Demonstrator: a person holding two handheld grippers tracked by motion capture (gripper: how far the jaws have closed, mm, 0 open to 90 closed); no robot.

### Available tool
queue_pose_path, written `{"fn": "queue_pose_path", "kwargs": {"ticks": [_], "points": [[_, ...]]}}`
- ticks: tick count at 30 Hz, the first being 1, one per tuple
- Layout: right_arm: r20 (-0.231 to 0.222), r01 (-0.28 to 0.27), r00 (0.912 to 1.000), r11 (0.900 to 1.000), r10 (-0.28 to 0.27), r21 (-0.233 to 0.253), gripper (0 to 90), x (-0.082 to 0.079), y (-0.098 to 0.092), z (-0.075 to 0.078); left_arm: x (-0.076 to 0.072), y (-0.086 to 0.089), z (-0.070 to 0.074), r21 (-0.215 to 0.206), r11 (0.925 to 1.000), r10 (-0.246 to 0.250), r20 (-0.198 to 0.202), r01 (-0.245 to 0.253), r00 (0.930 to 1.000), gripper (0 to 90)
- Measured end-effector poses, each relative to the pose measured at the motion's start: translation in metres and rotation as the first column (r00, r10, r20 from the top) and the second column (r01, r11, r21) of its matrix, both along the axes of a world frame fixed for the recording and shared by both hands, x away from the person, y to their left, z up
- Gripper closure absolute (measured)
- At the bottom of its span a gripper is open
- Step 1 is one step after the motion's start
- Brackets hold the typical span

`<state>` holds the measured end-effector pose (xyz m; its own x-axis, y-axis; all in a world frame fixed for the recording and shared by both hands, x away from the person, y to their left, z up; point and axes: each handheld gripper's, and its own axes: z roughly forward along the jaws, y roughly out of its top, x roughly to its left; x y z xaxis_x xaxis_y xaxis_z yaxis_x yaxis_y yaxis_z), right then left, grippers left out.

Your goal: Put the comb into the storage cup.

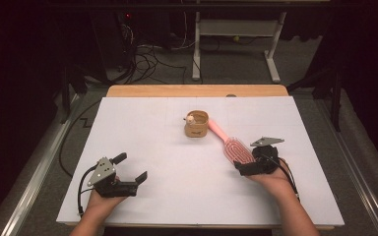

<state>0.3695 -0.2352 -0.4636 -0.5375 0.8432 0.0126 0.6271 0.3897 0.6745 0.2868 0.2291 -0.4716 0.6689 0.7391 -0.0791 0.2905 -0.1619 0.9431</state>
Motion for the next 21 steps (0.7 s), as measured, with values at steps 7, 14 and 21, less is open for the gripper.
{"fn": "queue_pose_path", "kwargs": {"ticks": [7, 14, 21], "points": [[-0.023, -0.042, 0.9989, 0.999, 0.042, -0.011, 5.0, 0.009, 0.007, -0.003, 0.001, 0.0, 0.0, 0.0, 1.0, -0.003, -0.002, 0.003, 1.0, 0.0], [-0.032, -0.053, 0.9982, 0.997, 0.051, -0.063, 9.7, 0.011, 0.017, -0.007, 0.001, 0.0, -0.001, 0.0, 1.0, -0.002, -0.002, 0.002, 1.0, 0.0], [-0.024, -0.042, 0.9989, 0.997, 0.041, -0.066, 19.5, 0.01, 0.013, -0.005, 0.001, -0.001, -0.001, 0.003, 1.0, -0.004, -0.001, 0.004, 1.0, 0.0]]}}
